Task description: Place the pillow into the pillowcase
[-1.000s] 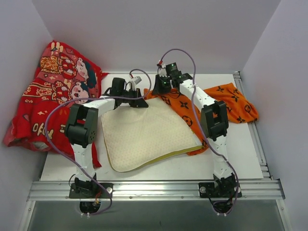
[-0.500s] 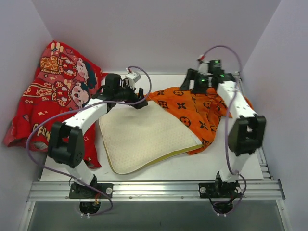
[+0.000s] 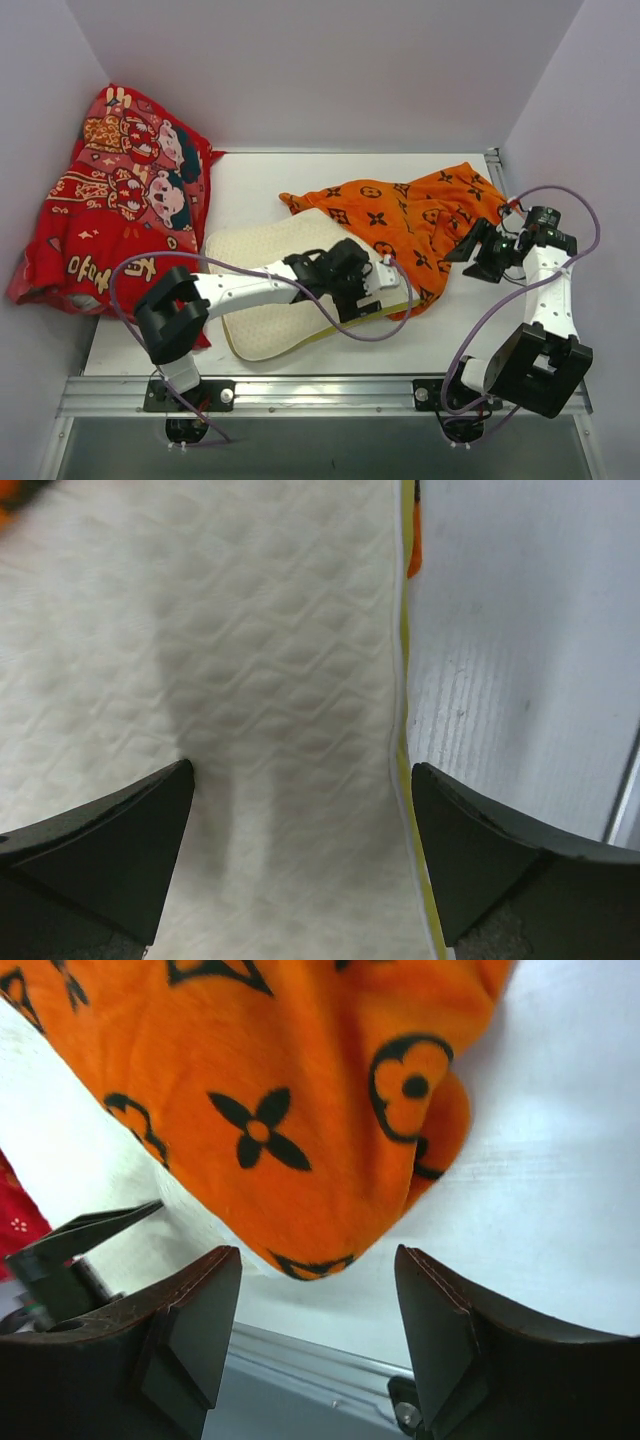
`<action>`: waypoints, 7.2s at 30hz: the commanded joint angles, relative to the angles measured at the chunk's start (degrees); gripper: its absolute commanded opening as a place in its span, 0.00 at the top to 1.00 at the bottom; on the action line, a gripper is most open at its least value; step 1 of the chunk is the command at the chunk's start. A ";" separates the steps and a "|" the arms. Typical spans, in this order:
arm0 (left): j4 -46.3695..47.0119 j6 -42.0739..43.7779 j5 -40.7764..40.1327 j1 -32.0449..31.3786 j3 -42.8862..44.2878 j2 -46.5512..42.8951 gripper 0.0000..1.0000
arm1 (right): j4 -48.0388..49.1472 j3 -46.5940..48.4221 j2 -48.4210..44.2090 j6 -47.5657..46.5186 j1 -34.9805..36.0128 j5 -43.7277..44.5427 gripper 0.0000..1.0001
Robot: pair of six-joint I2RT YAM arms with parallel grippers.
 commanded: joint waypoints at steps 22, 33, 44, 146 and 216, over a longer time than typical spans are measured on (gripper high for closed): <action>-4.79 -21.69 24.05 15.29 29.33 10.39 1.00 | 11.21 -3.59 3.51 -2.61 12.20 6.96 0.32; -3.91 -24.24 22.39 17.31 30.22 11.19 1.00 | 21.60 -3.95 9.05 8.39 16.61 0.73 0.33; -4.08 -23.54 23.08 18.37 29.78 11.10 1.00 | 12.46 -4.21 4.03 1.62 17.58 -2.88 0.32; 19.04 -53.86 18.78 31.64 -19.87 -14.38 1.00 | 10.57 20.66 29.85 13.51 51.60 -3.00 1.00; 4.17 8.55 36.88 27.33 17.30 5.65 1.00 | 23.33 50.84 45.18 25.31 49.39 -6.57 1.00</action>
